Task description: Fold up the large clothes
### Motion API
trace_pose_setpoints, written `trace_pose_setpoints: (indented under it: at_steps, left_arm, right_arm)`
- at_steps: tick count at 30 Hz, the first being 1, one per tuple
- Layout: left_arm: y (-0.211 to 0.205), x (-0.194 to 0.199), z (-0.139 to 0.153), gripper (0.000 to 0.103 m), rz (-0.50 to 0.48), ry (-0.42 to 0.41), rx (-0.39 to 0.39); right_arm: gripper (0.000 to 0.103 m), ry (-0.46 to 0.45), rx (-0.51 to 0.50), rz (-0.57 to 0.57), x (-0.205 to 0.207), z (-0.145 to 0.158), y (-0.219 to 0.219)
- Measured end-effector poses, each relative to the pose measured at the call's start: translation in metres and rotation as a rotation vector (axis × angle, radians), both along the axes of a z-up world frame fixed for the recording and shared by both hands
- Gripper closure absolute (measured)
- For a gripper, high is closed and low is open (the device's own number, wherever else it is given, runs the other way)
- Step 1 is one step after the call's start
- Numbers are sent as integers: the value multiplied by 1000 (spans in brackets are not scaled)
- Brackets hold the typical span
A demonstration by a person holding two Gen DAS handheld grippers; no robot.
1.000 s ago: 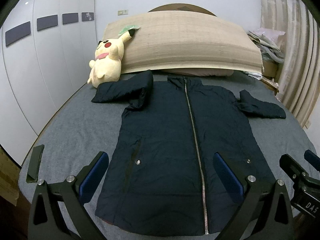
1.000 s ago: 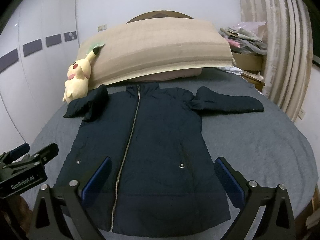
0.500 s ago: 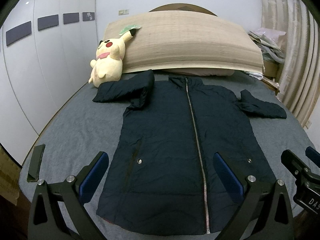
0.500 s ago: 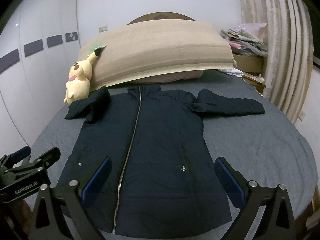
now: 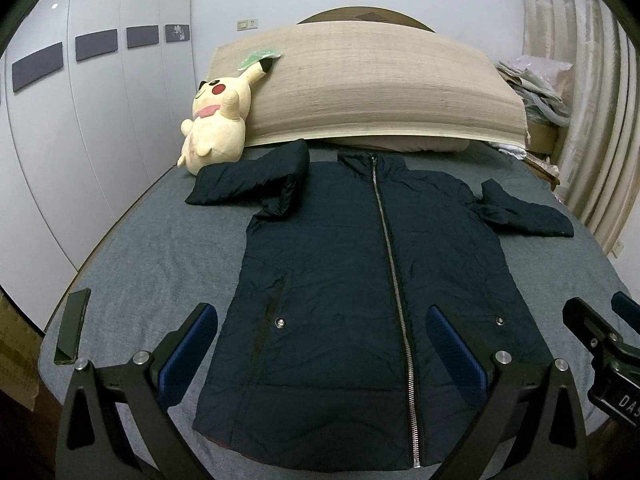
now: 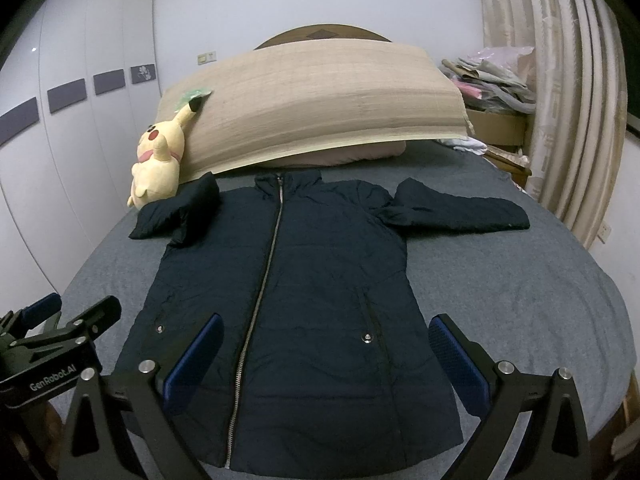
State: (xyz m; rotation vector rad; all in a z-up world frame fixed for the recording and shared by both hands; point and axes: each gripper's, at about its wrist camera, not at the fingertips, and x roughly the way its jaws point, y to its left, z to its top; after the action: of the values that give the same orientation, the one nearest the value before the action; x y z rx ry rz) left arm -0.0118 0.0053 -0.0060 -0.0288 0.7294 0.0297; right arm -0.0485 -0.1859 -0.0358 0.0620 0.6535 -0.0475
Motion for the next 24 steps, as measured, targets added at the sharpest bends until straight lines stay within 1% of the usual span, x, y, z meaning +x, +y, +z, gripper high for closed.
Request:
trace_pose_setpoints:
  at_steps: [24]
  left_arm:
    - [0,0,-1,0,-1,0,0]
  right_arm:
    - [0,-1,-3,-2,-1,1,1]
